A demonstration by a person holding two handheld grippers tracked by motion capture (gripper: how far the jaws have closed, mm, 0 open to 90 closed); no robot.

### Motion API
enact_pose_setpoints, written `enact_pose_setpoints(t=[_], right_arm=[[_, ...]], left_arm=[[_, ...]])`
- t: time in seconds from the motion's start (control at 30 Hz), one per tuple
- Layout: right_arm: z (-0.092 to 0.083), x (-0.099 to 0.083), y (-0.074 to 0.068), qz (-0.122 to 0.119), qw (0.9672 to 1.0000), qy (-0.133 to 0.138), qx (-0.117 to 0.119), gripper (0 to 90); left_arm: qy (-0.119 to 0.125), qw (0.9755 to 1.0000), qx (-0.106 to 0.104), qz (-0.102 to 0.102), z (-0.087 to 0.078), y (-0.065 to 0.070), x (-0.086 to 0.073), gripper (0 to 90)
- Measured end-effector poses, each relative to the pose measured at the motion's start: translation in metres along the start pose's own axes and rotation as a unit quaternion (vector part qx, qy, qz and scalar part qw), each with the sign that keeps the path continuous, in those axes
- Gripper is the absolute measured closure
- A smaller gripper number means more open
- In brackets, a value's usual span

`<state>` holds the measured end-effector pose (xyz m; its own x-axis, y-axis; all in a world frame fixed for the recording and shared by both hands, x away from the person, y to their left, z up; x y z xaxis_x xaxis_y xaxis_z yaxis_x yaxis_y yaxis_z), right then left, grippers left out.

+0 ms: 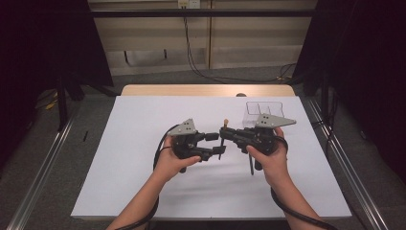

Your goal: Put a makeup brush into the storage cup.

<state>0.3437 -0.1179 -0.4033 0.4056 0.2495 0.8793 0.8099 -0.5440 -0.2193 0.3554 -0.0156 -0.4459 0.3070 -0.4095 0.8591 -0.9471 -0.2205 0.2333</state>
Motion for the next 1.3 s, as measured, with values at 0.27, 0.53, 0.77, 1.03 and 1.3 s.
enact_pose_setpoints(t=[0.27,0.53,0.77,1.03,1.3], right_arm=[[-0.005,0.001,0.004,0.0,1.0,-0.003,-0.006,84.9],[-0.005,-0.001,0.006,0.001,1.0,-0.006,-0.007,84.9],[-0.006,0.0,0.006,0.001,1.0,-0.006,-0.007,84.8],[-0.007,-0.001,0.008,-0.001,0.9999,-0.007,-0.007,84.8],[-0.011,0.001,0.011,-0.001,0.9999,-0.009,-0.011,84.8]], left_arm=[[-0.005,0.9998,0.018,0.009,-0.004,-0.006,-0.003,19.1],[0.011,0.9998,0.012,-0.015,-0.012,-0.008,-0.003,7.9],[-0.003,0.9995,0.027,-0.017,-0.018,-0.015,-0.011,1.9],[-0.01,0.999,0.04,-0.016,-0.027,-0.017,-0.016,0.4],[-0.007,0.9986,0.048,-0.019,-0.04,-0.019,-0.023,0.4]])
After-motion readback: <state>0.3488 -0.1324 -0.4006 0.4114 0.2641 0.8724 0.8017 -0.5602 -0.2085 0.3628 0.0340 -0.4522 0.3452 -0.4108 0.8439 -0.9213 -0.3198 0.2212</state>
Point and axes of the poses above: each handheld gripper's, and its own axes: z roughly forward along the jaws, x roughly out of its top, y roughly to its right, the point moved 8 cm from there along z, roughly forward along the jaws, and after that the axes turned 14 degrees about -y, right-handed, at the moved point
